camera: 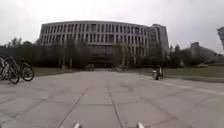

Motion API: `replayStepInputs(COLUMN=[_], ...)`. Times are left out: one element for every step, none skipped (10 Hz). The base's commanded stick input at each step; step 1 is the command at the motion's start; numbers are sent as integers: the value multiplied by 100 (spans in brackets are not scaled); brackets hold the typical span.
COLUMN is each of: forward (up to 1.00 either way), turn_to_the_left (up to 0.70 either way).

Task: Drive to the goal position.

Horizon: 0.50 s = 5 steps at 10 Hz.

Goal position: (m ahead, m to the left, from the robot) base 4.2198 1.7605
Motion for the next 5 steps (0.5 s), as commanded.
replayStepInputs(forward=[50, 50, 50, 50, 50], turn_to_the_left=[0, 0, 0, 0, 0])
